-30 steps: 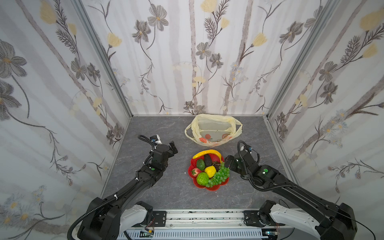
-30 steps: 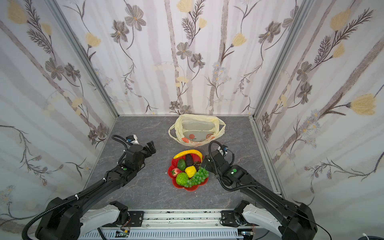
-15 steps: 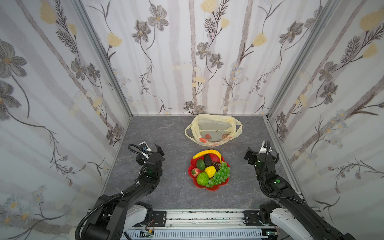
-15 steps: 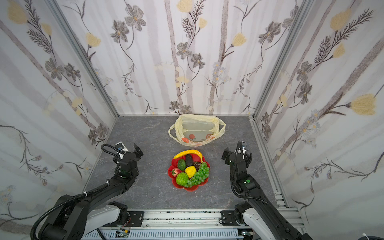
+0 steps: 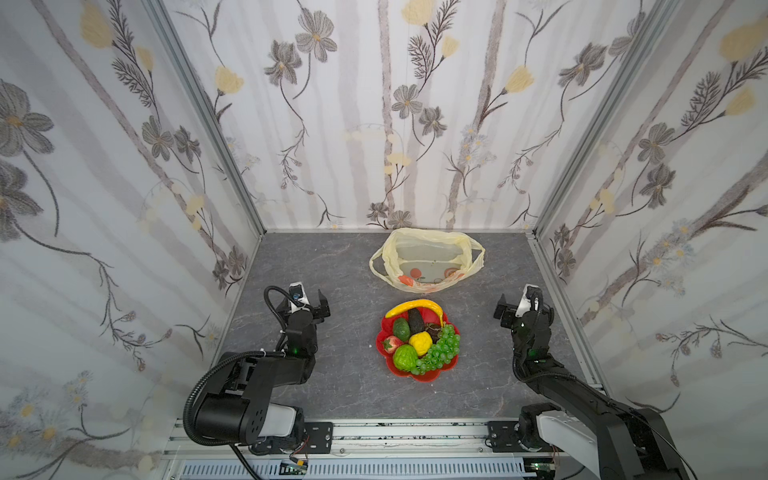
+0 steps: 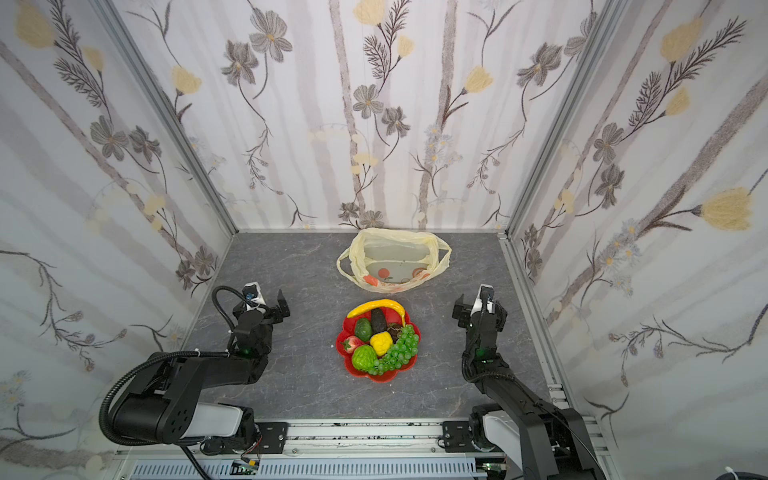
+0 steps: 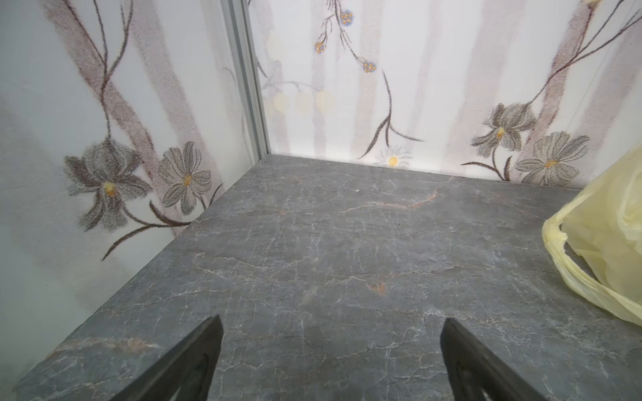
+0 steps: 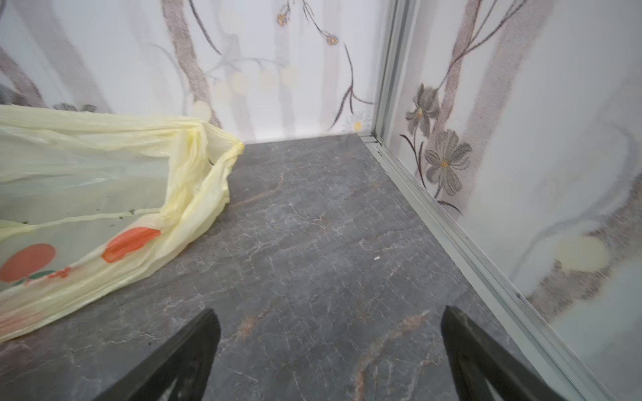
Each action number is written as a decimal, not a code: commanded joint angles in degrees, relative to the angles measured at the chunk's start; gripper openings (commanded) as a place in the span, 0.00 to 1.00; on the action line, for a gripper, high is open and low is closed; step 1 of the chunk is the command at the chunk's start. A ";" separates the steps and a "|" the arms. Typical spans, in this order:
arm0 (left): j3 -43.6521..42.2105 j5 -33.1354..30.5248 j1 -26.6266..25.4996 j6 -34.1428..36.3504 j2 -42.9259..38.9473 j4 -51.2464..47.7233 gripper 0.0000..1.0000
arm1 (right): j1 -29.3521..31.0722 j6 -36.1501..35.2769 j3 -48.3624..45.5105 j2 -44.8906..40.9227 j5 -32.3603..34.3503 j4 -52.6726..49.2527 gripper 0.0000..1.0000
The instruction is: Take the fake fruits out of the plastic bag
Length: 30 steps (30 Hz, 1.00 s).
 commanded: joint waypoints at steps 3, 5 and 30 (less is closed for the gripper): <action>-2.15 9.08 4.46 -2.19 7.74 16.71 1.00 | -1.95 -5.13 0.60 4.15 -11.42 15.30 1.00; -1.00 10.98 6.41 -3.43 10.07 17.34 1.00 | -2.76 -5.61 0.82 5.38 -14.89 16.96 1.00; 1.83 14.07 7.63 -4.27 9.61 10.82 1.00 | -7.38 0.93 -2.34 15.56 -10.29 34.30 1.00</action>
